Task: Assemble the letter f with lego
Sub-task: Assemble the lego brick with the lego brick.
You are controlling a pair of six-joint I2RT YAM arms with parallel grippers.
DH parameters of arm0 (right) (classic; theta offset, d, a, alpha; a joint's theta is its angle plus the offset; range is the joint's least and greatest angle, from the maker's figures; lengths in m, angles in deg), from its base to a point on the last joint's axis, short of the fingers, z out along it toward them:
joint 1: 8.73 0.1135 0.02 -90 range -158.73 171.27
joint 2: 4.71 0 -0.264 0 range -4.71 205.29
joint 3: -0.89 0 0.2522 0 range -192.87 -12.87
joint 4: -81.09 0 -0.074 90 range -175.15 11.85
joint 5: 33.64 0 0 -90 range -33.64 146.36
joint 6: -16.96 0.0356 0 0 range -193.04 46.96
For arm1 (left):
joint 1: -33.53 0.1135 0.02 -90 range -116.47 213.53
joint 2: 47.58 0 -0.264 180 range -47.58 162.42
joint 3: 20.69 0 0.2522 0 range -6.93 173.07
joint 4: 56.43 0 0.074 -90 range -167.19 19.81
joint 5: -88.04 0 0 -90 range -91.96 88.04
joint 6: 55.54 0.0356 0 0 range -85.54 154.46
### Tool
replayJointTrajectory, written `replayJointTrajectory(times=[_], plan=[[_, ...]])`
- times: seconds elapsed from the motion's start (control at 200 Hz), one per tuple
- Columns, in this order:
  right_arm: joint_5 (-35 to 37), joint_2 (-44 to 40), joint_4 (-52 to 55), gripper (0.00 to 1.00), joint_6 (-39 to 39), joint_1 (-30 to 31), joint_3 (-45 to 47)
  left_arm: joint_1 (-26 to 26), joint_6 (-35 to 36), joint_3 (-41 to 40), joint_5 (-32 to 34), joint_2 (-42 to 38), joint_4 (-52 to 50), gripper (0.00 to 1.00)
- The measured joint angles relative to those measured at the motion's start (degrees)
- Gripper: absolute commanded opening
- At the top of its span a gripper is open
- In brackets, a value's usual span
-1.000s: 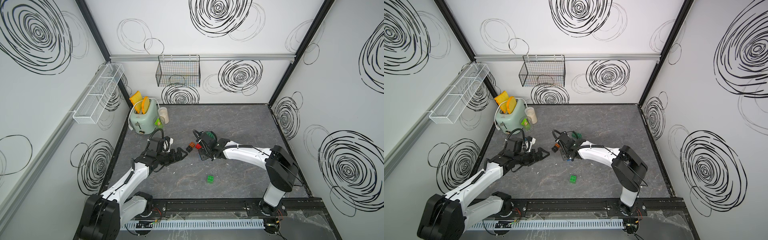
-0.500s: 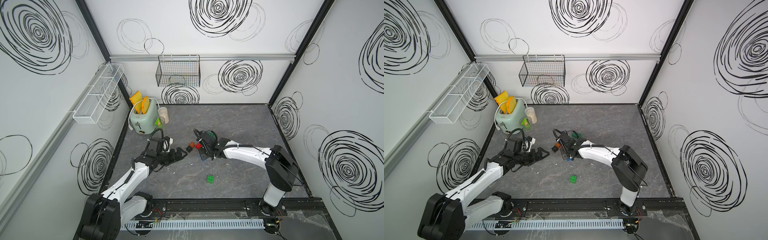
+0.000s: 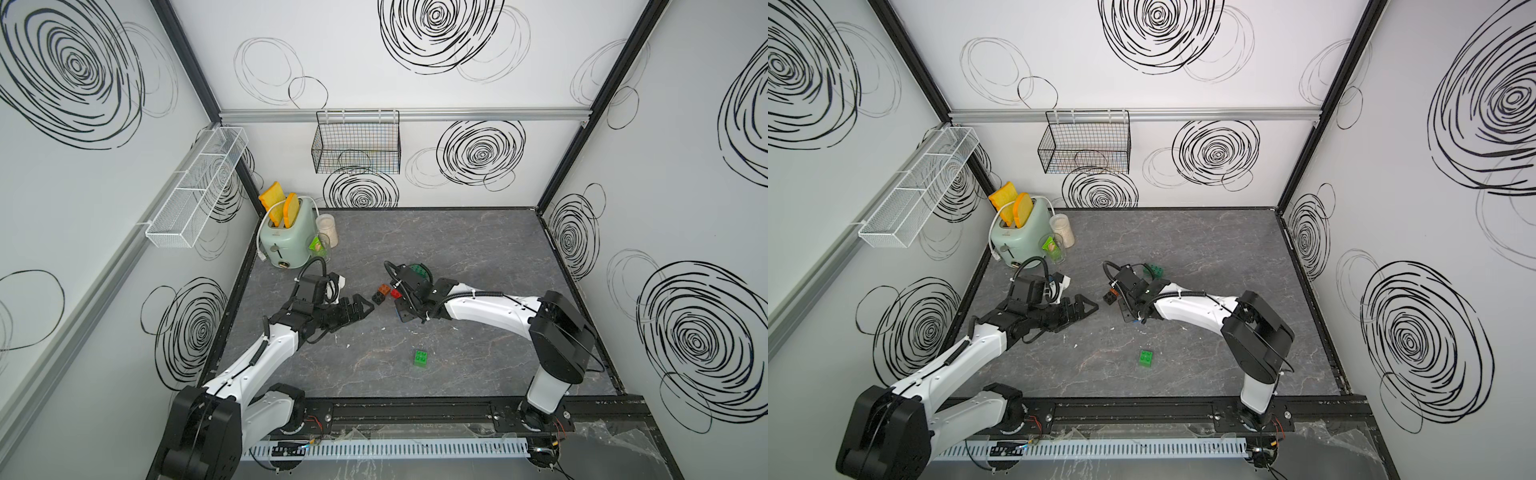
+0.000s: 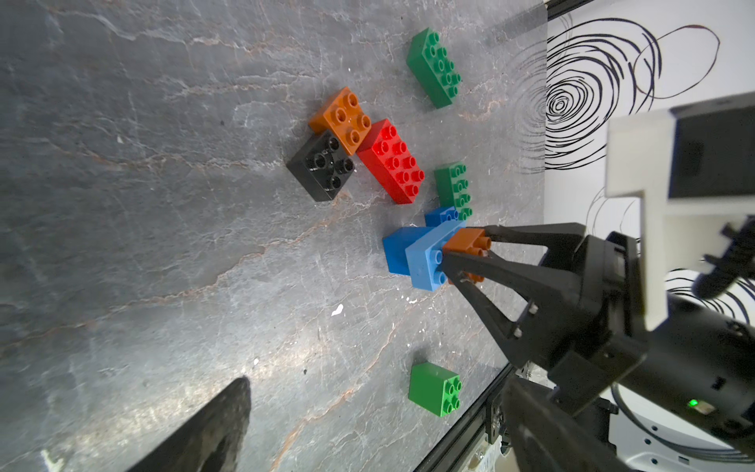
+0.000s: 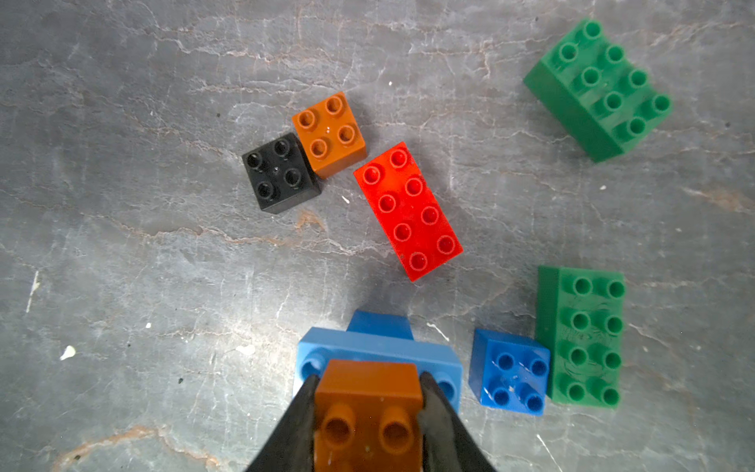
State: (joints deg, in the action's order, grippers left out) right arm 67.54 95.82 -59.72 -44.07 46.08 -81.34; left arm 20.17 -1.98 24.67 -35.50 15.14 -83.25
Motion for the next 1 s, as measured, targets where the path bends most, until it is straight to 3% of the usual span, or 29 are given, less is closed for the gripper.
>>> replayJointTrajectory(times=[1.0], plan=[[0.6,0.2,0.7,0.50,0.0,0.0,-0.4,0.0,-0.2,-0.3,0.0,0.0,1.0,0.98]])
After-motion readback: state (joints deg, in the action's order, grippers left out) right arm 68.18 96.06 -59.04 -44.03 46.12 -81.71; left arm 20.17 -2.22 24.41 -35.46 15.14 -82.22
